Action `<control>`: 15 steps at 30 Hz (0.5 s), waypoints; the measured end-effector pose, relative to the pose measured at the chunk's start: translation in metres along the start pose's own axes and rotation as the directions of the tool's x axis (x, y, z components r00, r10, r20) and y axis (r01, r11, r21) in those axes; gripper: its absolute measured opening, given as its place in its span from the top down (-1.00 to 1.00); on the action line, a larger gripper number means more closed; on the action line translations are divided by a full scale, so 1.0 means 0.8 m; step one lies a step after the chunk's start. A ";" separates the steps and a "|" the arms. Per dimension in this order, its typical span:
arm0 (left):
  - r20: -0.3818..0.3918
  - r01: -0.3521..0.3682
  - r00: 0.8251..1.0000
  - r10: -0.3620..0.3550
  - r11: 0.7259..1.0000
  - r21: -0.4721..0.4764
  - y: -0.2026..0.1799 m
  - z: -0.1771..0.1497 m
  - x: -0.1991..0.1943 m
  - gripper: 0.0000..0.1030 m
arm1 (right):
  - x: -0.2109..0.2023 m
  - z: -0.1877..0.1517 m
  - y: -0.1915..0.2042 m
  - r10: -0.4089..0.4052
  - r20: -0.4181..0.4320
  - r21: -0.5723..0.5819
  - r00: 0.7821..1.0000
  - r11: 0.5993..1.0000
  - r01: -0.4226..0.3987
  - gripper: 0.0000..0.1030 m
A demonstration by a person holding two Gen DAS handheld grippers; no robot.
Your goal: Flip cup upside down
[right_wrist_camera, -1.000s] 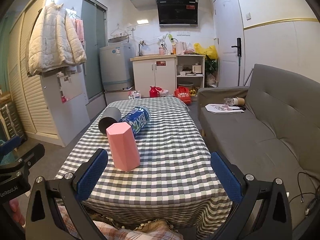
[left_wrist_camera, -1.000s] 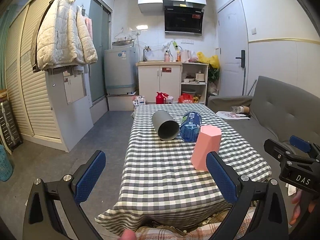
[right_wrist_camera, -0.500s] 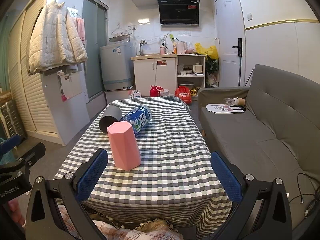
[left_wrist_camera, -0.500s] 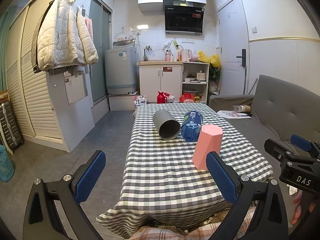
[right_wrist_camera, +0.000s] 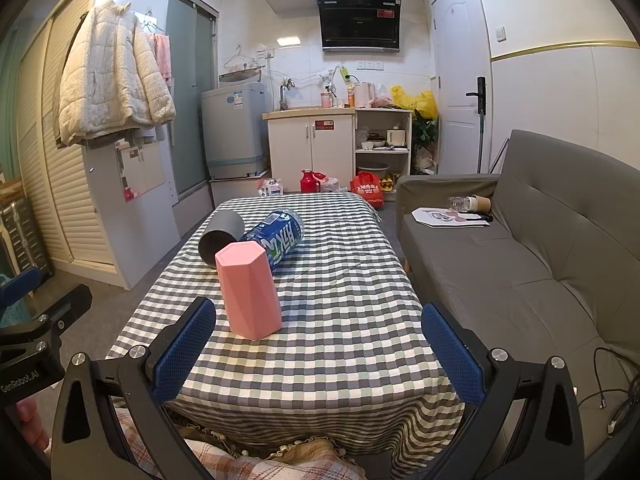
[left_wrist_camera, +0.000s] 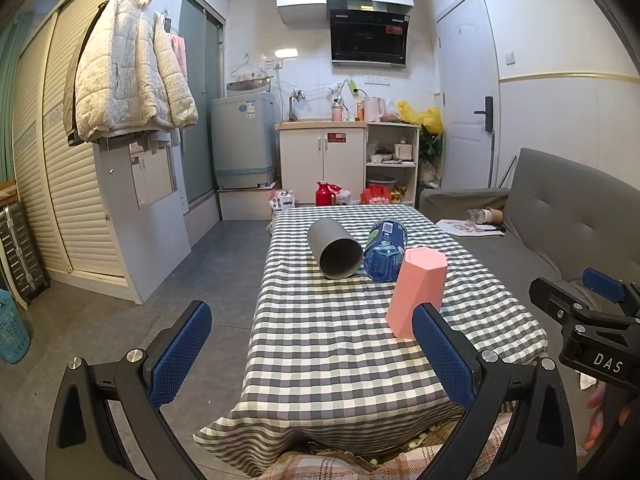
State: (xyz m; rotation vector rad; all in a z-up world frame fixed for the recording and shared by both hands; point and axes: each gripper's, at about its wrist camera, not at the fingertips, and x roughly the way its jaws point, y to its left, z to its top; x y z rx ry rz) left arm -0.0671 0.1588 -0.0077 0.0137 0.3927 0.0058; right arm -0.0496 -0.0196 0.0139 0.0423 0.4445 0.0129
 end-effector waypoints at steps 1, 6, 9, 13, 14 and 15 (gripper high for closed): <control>0.000 0.000 1.000 0.000 1.000 -0.001 0.000 0.000 0.000 -1.00 | 0.000 0.000 0.001 0.000 -0.001 -0.001 1.000 1.000 0.000 -0.99; 0.001 0.000 1.000 0.000 1.000 0.000 0.000 0.000 0.000 -1.00 | 0.001 -0.002 0.003 0.000 -0.002 -0.002 1.000 1.000 0.000 -0.99; 0.001 0.000 1.000 0.000 1.000 0.000 0.000 0.001 0.000 -1.00 | 0.002 -0.002 0.004 -0.001 -0.004 -0.003 1.000 1.000 0.001 -0.99; 0.000 0.000 1.000 0.000 1.000 0.000 0.000 0.001 0.000 -1.00 | 0.002 -0.002 0.005 -0.001 -0.005 -0.004 1.000 1.000 0.001 -0.99; 0.000 0.000 1.000 0.000 1.000 0.000 0.000 0.001 0.000 -1.00 | 0.002 -0.003 0.005 -0.001 -0.005 -0.003 1.000 1.000 0.001 -0.99; 0.000 0.000 1.000 0.000 1.000 0.000 0.000 0.001 0.000 -1.00 | 0.002 -0.002 0.005 -0.001 -0.005 -0.003 1.000 1.000 0.001 -0.99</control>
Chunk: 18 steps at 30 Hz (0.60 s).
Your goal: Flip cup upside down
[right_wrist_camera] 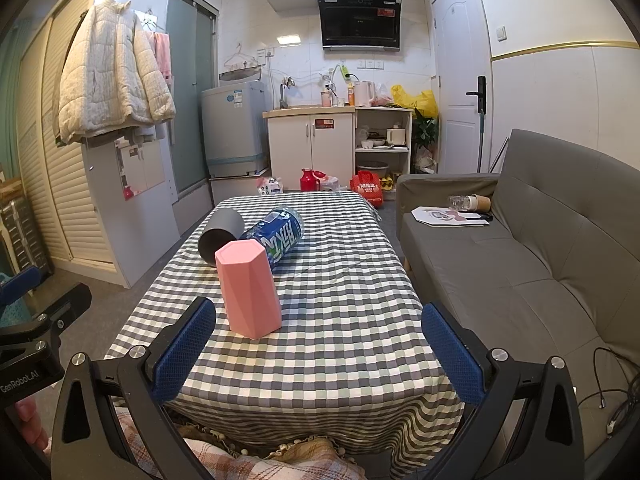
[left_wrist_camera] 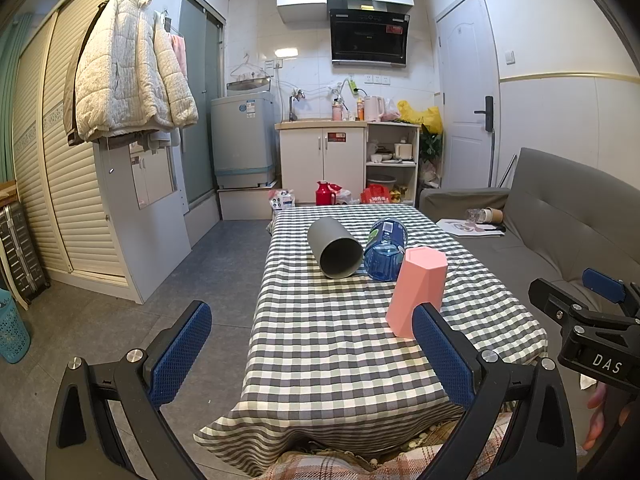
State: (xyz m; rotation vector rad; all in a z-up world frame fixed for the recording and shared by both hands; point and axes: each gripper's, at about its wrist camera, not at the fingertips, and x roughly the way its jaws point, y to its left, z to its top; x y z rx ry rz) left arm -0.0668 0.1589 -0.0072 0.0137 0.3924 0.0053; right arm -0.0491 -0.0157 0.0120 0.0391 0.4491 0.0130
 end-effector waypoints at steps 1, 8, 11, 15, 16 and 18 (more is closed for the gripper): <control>0.000 0.000 1.000 0.000 1.000 0.000 0.000 0.000 0.000 -1.00 | 0.000 0.000 0.000 0.000 0.000 0.000 1.000 1.000 0.000 -0.99; 0.000 0.000 1.000 0.000 1.000 0.000 0.000 0.000 0.000 -1.00 | 0.000 -0.001 0.000 0.000 -0.001 -0.001 1.000 1.000 0.000 -0.99; -0.001 0.001 1.000 -0.001 1.000 0.000 0.000 0.000 0.000 -1.00 | 0.001 -0.001 0.001 0.000 -0.002 -0.001 1.000 1.000 0.000 -0.99; -0.001 0.000 1.000 0.000 1.000 0.000 0.000 0.000 0.000 -1.00 | 0.003 -0.003 0.001 0.000 -0.005 -0.002 1.000 1.000 0.000 -0.99; -0.002 0.001 1.000 -0.001 1.000 -0.001 0.000 0.000 0.000 -1.00 | 0.003 -0.004 0.001 0.000 -0.006 -0.002 1.000 1.000 0.000 -0.99; -0.003 -0.001 1.000 0.001 1.000 -0.001 0.000 0.000 0.000 -1.00 | 0.003 -0.005 0.001 0.000 -0.007 -0.004 1.000 1.000 0.000 -0.99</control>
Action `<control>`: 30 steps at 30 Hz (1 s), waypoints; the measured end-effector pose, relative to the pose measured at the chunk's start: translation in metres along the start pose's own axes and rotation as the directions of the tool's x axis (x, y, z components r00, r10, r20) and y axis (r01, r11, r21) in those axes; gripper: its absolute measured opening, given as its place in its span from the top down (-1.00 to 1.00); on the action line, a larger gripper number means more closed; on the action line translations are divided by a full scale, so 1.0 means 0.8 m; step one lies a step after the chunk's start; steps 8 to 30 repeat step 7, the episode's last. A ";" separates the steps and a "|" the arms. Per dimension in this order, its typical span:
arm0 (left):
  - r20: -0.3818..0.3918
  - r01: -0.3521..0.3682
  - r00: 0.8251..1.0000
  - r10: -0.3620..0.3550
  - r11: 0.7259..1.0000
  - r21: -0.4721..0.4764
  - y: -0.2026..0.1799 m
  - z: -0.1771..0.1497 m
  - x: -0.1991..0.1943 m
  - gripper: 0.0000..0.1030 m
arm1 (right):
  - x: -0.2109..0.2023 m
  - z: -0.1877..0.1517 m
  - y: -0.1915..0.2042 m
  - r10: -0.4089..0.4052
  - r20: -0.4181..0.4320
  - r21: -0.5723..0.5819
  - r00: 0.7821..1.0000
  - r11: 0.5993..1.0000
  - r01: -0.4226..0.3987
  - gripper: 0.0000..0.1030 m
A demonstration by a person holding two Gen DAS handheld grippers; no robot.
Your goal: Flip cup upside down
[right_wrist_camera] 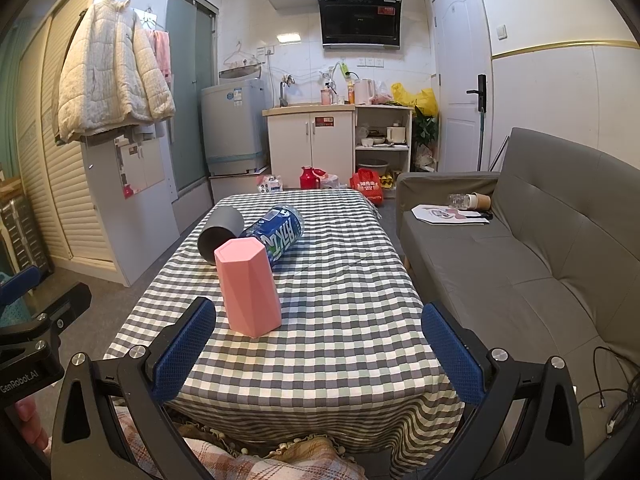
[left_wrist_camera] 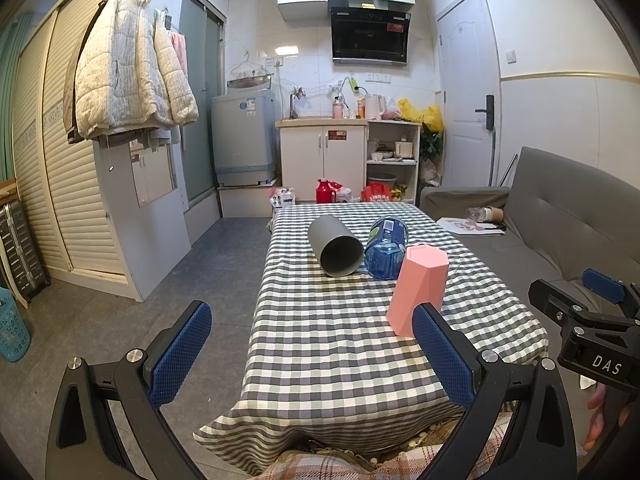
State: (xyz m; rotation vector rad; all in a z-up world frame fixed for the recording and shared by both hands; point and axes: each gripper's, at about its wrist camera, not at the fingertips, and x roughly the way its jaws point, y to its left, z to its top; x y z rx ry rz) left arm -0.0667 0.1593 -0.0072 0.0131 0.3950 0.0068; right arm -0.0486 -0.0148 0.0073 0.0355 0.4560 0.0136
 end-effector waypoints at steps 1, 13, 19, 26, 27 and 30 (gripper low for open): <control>-0.002 -0.001 1.000 0.001 1.000 0.000 0.000 -0.001 0.000 -1.00 | 0.000 -0.001 0.000 0.000 -0.001 0.000 1.000 1.000 0.000 -0.99; -0.001 0.001 1.000 -0.001 1.000 0.007 -0.002 -0.006 -0.002 -1.00 | 0.003 -0.001 -0.002 0.000 -0.006 -0.002 1.000 1.000 0.000 -0.99; -0.001 0.001 1.000 -0.001 1.000 0.007 -0.002 -0.006 -0.002 -1.00 | 0.003 -0.001 -0.002 0.000 -0.006 -0.002 1.000 1.000 0.000 -0.99; -0.001 0.001 1.000 -0.001 1.000 0.007 -0.002 -0.006 -0.002 -1.00 | 0.003 -0.001 -0.002 0.000 -0.006 -0.002 1.000 1.000 0.000 -0.99; -0.001 0.001 1.000 -0.001 1.000 0.007 -0.002 -0.006 -0.002 -1.00 | 0.003 -0.001 -0.002 0.000 -0.006 -0.002 1.000 1.000 0.000 -0.99; -0.001 0.001 1.000 -0.001 1.000 0.007 -0.002 -0.006 -0.002 -1.00 | 0.003 -0.001 -0.002 0.000 -0.006 -0.002 1.000 1.000 0.000 -0.99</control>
